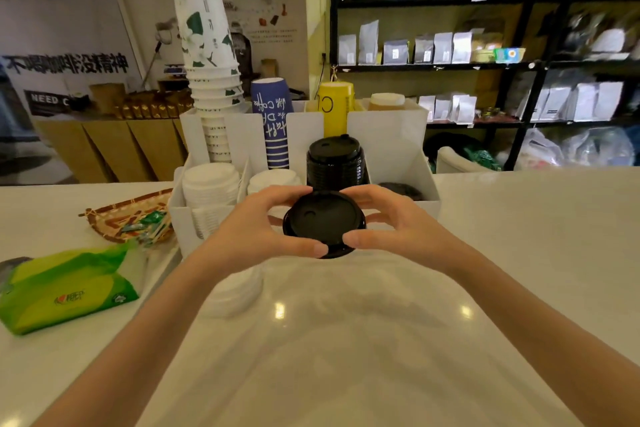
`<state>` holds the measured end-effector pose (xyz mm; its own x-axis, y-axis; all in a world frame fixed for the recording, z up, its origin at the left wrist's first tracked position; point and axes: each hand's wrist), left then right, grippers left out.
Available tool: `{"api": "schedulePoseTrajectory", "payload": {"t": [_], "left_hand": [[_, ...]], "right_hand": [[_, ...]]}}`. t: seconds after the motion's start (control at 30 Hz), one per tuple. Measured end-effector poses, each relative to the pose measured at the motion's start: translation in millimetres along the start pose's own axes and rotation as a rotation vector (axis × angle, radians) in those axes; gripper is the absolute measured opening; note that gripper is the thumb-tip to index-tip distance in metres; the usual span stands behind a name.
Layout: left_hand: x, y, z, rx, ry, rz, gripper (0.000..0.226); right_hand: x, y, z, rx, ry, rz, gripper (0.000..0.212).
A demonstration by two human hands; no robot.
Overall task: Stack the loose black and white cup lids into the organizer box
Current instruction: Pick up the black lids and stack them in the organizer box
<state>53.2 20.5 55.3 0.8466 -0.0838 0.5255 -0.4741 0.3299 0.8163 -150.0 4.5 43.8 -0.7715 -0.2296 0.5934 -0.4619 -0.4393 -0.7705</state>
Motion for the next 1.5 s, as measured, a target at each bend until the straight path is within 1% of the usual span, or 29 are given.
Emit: {"api": "schedulePoseTrajectory", "payload": {"t": [0.1, 0.17, 0.27, 0.3, 0.37, 0.47, 0.53, 0.63, 0.9, 1.07, 1.2, 1.27, 1.37, 1.5], "left_hand": [[2, 10, 27, -0.031, 0.002, -0.011, 0.075], [4, 16, 43, -0.044, 0.012, -0.043, 0.076], [7, 22, 66, -0.063, 0.035, -0.137, 0.065], [6, 23, 73, -0.072, 0.054, -0.173, 0.062], [5, 22, 88, -0.082, 0.125, -0.206, 0.064], [1, 17, 108, -0.066, 0.234, -0.181, 0.069], [-1, 12, 117, -0.035, 0.263, -0.166, 0.073], [-2, 2, 124, -0.015, 0.233, -0.147, 0.069], [-5, -12, 121, 0.006, 0.179, -0.138, 0.057], [-5, -17, 120, 0.025, 0.155, -0.180, 0.060], [-4, -20, 118, 0.031, 0.139, -0.186, 0.062], [-5, -19, 117, 0.020, 0.130, -0.188, 0.057], [-5, -20, 117, -0.006, 0.112, -0.170, 0.041], [-7, -23, 117, -0.042, 0.118, -0.160, 0.041]], "right_hand": [[19, 2, 18, 0.033, 0.025, -0.002, 0.070], [33, 3, 31, 0.061, 0.025, -0.001, 0.067], [53, 2, 52, 0.092, 0.095, 0.003, 0.065], [57, 2, 60, 0.108, 0.129, 0.002, 0.066], [62, 3, 75, 0.141, 0.190, -0.016, 0.061], [61, 7, 95, 0.150, 0.294, -0.069, 0.062], [56, 13, 104, 0.138, 0.352, -0.055, 0.063], [47, 23, 110, 0.134, 0.375, -0.030, 0.058], [31, 35, 110, 0.107, 0.369, -0.085, 0.056], [27, 39, 109, 0.074, 0.376, -0.073, 0.057], [24, 43, 107, 0.086, 0.376, -0.129, 0.061], [24, 44, 106, 0.084, 0.382, -0.142, 0.061], [22, 47, 106, 0.088, 0.397, -0.161, 0.060], [20, 50, 104, 0.073, 0.408, -0.215, 0.064]]}}
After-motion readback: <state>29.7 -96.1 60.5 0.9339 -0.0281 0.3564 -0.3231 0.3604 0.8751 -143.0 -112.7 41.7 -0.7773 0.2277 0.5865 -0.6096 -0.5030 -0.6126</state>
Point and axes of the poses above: each hand's wrist, its own z-axis towards the middle knuckle, its own x-axis out of the back of the hand, y = z × x, and after that the axes turned 4 degrees about -z, right-handed
